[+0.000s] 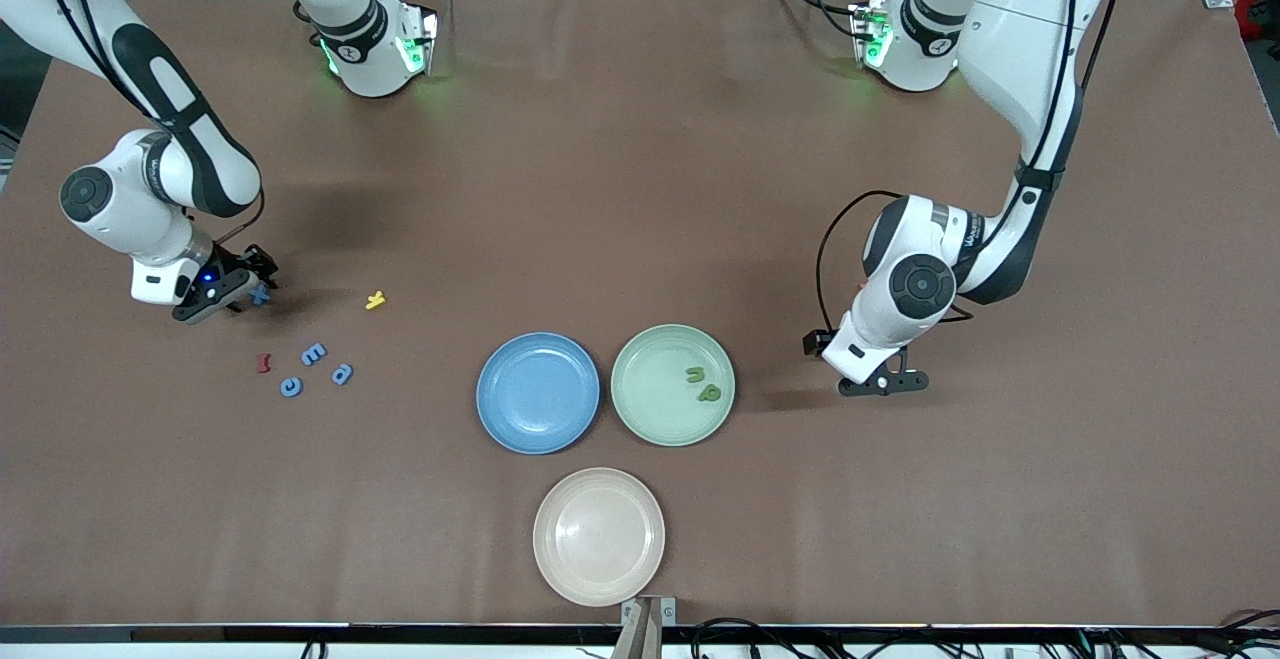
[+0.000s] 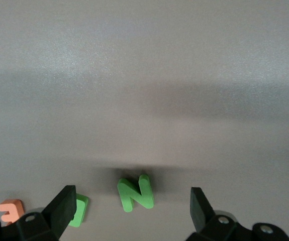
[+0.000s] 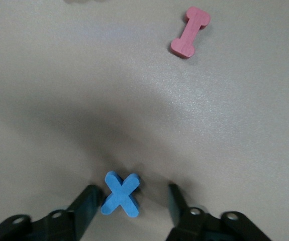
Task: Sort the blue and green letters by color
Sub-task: 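Grasp the blue x with the right gripper while the left gripper lowers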
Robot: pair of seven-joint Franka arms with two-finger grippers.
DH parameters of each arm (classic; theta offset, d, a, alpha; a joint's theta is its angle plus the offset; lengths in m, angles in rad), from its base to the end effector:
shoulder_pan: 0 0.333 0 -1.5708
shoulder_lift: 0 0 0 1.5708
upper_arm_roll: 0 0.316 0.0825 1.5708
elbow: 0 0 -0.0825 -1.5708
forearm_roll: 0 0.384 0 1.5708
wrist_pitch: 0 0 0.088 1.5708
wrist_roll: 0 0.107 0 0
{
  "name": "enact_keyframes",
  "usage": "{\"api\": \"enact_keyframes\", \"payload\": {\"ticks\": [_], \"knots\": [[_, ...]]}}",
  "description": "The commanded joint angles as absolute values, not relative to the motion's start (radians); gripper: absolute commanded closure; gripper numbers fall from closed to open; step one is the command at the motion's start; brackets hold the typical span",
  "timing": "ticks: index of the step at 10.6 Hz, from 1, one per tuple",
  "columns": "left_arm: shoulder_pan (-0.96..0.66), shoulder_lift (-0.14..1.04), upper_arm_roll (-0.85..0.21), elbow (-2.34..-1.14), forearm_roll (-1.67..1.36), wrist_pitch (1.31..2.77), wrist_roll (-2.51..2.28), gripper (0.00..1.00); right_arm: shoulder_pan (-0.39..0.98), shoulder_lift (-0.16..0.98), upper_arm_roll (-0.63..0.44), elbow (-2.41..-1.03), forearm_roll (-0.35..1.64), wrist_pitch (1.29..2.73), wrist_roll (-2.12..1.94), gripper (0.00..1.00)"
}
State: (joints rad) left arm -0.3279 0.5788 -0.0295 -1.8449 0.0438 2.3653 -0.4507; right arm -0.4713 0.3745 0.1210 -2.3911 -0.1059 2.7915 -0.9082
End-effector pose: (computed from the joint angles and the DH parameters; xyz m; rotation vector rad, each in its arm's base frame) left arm 0.5985 -0.2219 0.2056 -3.1038 -0.1017 0.0745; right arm 0.4734 -0.1644 0.1669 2.9657 0.9958 0.0444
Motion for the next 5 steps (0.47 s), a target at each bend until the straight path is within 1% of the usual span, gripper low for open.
{"api": "enact_keyframes", "payload": {"ticks": [1, 5], "knots": [[-0.315, 0.534, -0.035, -1.882, 0.067, 2.379, -0.431, 0.00, -0.499, 0.382, 0.141, -2.404, -0.123, 2.807, -0.922, 1.00], [-0.310, 0.531, -0.034, -1.898, 0.067, 2.379, -0.400, 0.00, -0.496, 0.383, 0.141, -2.401, -0.117, 2.806, -0.878, 1.00]]}}
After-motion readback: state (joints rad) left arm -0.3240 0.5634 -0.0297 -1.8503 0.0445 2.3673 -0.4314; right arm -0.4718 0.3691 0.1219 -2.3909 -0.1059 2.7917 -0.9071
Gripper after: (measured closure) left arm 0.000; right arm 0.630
